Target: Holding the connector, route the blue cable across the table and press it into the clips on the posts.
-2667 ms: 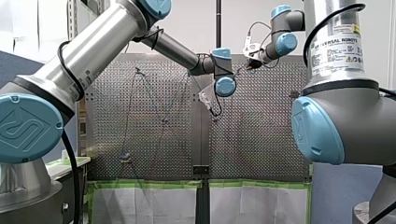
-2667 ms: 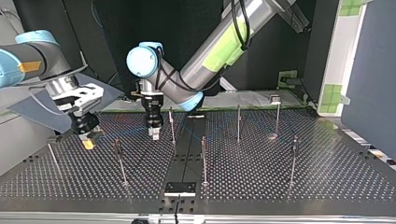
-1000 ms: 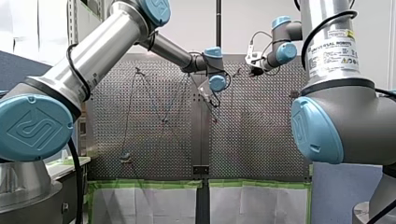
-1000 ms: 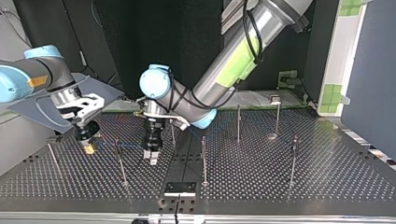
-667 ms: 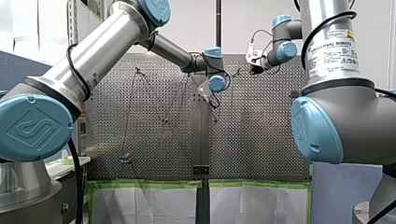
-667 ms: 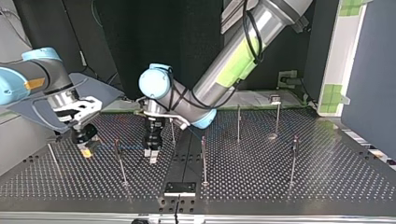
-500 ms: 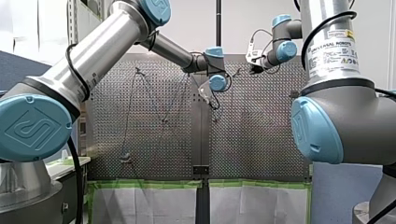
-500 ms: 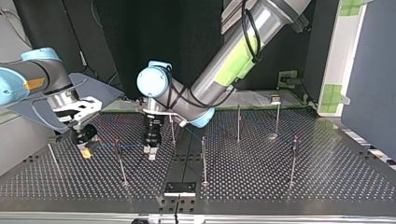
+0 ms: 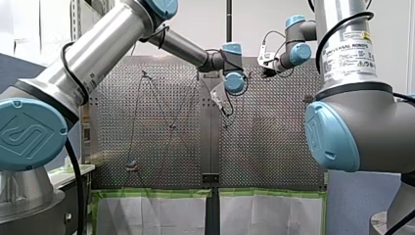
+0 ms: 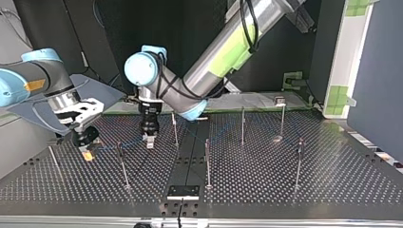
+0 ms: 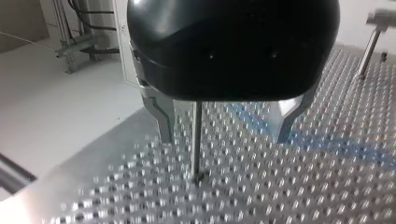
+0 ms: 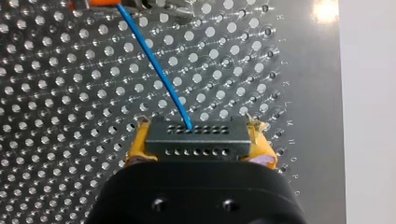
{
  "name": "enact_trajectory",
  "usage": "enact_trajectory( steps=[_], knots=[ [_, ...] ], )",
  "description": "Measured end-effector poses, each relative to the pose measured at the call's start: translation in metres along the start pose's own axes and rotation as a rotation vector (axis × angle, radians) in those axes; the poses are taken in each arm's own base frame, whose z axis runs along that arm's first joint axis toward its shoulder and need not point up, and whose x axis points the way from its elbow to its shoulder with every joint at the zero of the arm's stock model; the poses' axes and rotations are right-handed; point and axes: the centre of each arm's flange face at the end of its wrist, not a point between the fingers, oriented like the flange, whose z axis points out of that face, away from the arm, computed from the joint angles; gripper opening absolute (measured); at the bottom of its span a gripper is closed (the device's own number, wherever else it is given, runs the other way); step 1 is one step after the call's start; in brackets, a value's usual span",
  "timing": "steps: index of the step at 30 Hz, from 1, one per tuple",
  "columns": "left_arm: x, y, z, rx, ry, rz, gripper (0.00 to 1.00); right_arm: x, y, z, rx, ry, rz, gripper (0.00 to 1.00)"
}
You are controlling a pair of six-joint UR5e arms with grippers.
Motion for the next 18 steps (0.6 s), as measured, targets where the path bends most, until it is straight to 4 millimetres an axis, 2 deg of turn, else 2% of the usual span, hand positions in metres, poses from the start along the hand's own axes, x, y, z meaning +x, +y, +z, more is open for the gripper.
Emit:
enact_trajectory(
  steps=[8, 18],
  knots=[
    [-0.008, -0.018, -0.041, 0.012, 0.056, 0.02, 1.0, 0.0, 0.0, 0.0, -0.001, 0.0, 0.0, 0.0],
    [-0.033, -0.034, -0.079, 0.038, 0.015, -0.082, 1.0, 0.0, 0.001, 0.0, -0.002, 0.001, 0.002, 0.0]
  ],
)
